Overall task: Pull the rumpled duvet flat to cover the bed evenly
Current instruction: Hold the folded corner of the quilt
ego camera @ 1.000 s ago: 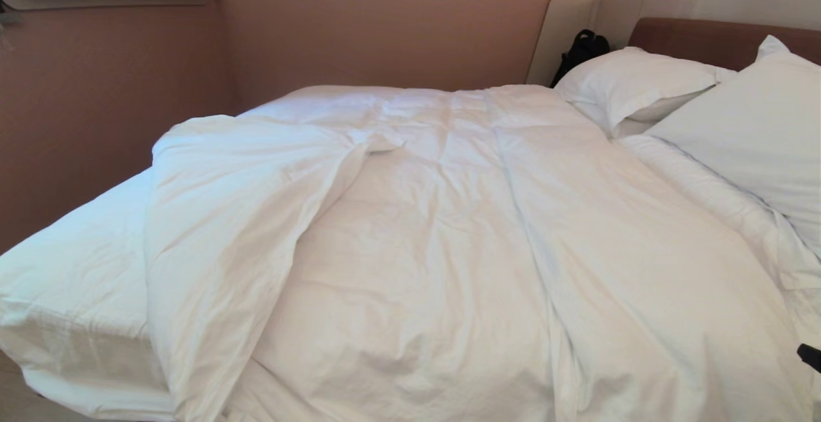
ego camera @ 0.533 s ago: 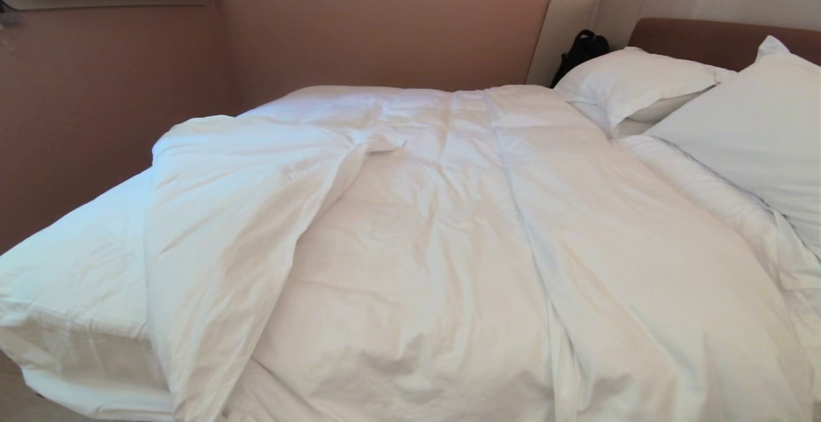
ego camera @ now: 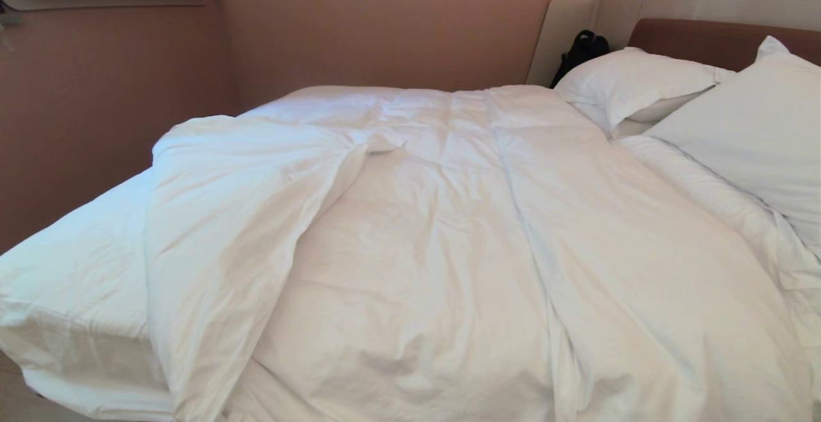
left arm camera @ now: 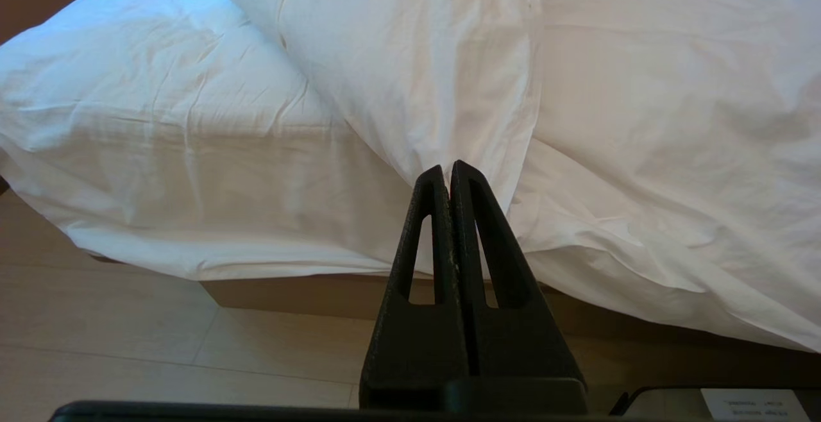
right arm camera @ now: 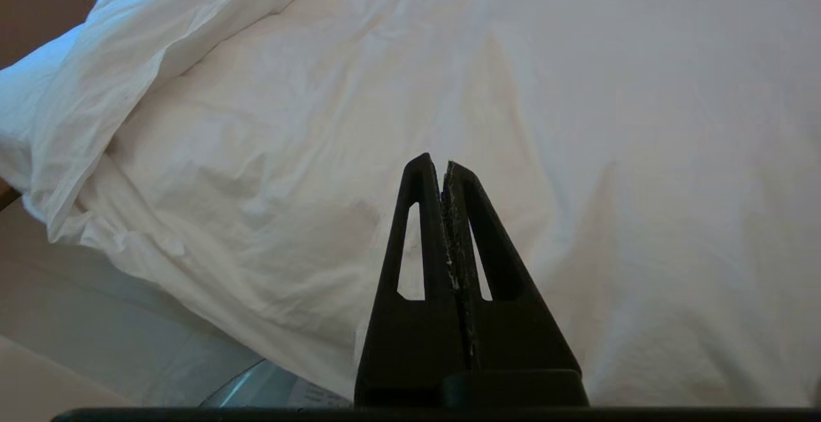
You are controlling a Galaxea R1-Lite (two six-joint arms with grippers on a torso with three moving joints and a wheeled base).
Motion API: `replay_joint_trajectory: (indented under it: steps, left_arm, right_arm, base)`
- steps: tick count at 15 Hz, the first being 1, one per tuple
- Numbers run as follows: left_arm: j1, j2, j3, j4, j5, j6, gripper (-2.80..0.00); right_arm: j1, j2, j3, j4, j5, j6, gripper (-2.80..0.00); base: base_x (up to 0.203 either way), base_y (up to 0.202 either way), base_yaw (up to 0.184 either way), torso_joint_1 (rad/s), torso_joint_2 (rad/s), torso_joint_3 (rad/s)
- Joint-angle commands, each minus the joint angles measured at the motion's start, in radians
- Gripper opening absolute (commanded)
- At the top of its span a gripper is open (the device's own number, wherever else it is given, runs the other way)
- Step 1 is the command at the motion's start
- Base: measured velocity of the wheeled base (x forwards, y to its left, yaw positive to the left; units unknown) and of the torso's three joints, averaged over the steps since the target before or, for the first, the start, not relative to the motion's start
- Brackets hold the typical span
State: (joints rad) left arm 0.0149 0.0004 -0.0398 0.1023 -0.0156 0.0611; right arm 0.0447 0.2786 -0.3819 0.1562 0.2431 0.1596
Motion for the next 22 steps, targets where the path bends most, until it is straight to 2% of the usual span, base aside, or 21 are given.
replay_joint_trajectory:
  steps: [1,2,3,4,10,13,17,20,22]
  left_arm:
    - [0.0,0.0,0.0,0.0,0.0,0.0,-2.8]
    - [0.0,0.001,0.0,0.0,0.0,0.0,-2.8]
    - [0.0,0.001,0.0,0.0,0.0,0.0,-2.8]
    - [0.0,0.001,0.0,0.0,0.0,0.0,-2.8]
    - [0.0,0.001,0.0,0.0,0.0,0.0,-2.8]
    - [0.0,0.001,0.0,0.0,0.0,0.0,-2.8]
    - [0.0,0.001,0.0,0.0,0.0,0.0,-2.8]
    - [0.0,0.0,0.0,0.0,0.0,0.0,-2.8]
    - [0.0,0.001,0.0,0.0,0.0,0.0,-2.8]
  right_arm:
    - [0.0,-0.011,0.02,-0.002,-0.104,0.002,-2.8]
    - [-0.001,-0.016,0.024,-0.007,-0.117,0.002,-2.8]
    - [-0.003,-0.041,0.033,-0.023,-0.184,0.003,-2.8]
    - [-0.014,-0.068,0.04,-0.04,-0.216,0.003,-2.8]
    - [-0.032,-0.251,0.072,-0.045,-0.306,-0.005,-2.8]
    - [-0.032,-0.276,0.079,-0.104,-0.378,-0.029,-2.8]
    - [-0.032,-0.275,0.183,-0.253,-0.384,-0.179,-2.8]
    - [-0.032,-0.275,0.283,-0.288,-0.373,-0.187,-2.8]
    - [-0.032,-0.277,0.314,-0.283,-0.321,-0.18,-2.8]
  base:
    - [0.0,0.0,0.0,0.0,0.0,0.0]
    - [0.0,0.0,0.0,0.0,0.0,0.0]
    - [0.0,0.0,0.0,0.0,0.0,0.0]
    - [0.0,0.0,0.0,0.0,0.0,0.0]
    - [0.0,0.0,0.0,0.0,0.0,0.0]
    - [0.0,0.0,0.0,0.0,0.0,0.0]
    - [0.0,0.0,0.0,0.0,0.0,0.0]
    - [0.0,0.0,0.0,0.0,0.0,0.0]
    - [0.0,0.0,0.0,0.0,0.0,0.0]
